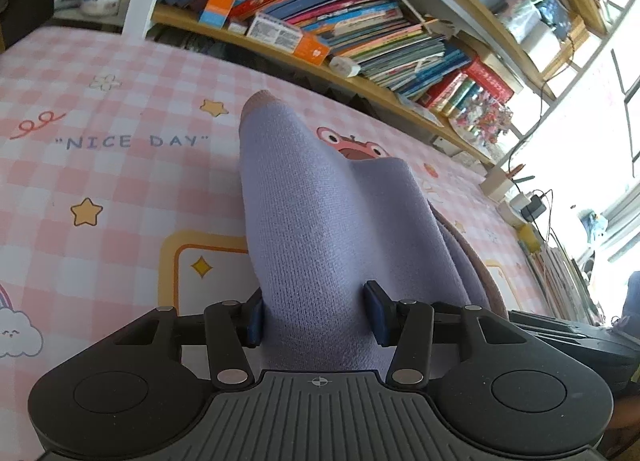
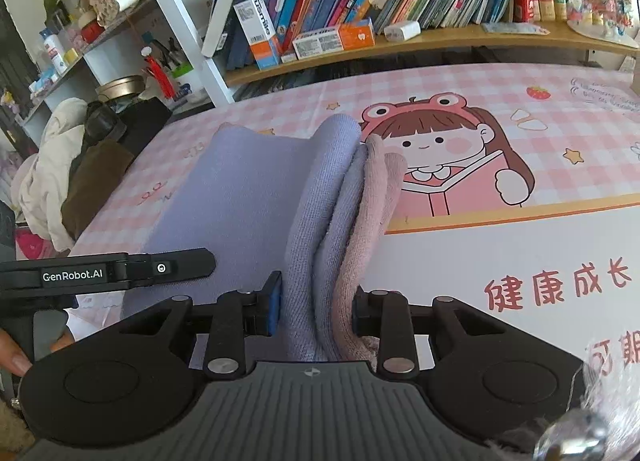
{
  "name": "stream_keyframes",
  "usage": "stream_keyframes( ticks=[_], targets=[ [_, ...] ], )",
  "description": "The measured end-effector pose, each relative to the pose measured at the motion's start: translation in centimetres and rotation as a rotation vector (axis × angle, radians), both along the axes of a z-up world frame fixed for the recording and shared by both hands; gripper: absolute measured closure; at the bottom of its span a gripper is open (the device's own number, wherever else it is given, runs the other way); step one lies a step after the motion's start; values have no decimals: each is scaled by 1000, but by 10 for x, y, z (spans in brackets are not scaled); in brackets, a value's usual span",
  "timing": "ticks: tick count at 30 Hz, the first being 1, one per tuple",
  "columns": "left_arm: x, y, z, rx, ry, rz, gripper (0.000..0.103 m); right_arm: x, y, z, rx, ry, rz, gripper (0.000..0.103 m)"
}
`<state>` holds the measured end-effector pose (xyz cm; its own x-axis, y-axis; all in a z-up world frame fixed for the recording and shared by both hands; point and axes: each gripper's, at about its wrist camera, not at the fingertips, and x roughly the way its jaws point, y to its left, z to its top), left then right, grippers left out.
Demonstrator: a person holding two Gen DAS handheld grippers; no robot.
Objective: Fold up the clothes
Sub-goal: 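Grasp the sweater strip end with the left tool while the right tool grasps beside it, then lift the strip end with both tools and fold it over onto the rest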
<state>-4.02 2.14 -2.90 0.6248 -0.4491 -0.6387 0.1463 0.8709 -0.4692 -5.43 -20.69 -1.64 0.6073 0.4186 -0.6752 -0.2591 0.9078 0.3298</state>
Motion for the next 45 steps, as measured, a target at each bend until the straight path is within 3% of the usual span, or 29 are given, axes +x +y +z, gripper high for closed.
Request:
stream_keyframes(
  ticks=[18, 34, 45],
  targets=[
    [-32, -59, 29, 68, -81, 38, 55, -22, -51, 23, 25, -100, 60, 75],
    [-52, -120, 38, 117, -71, -13, 55, -57, -117, 15, 70, -83, 13, 75],
    [-58, -130, 42, 114, -77, -25, 55, -69, -130, 17, 67, -99, -4, 75]
  ],
)
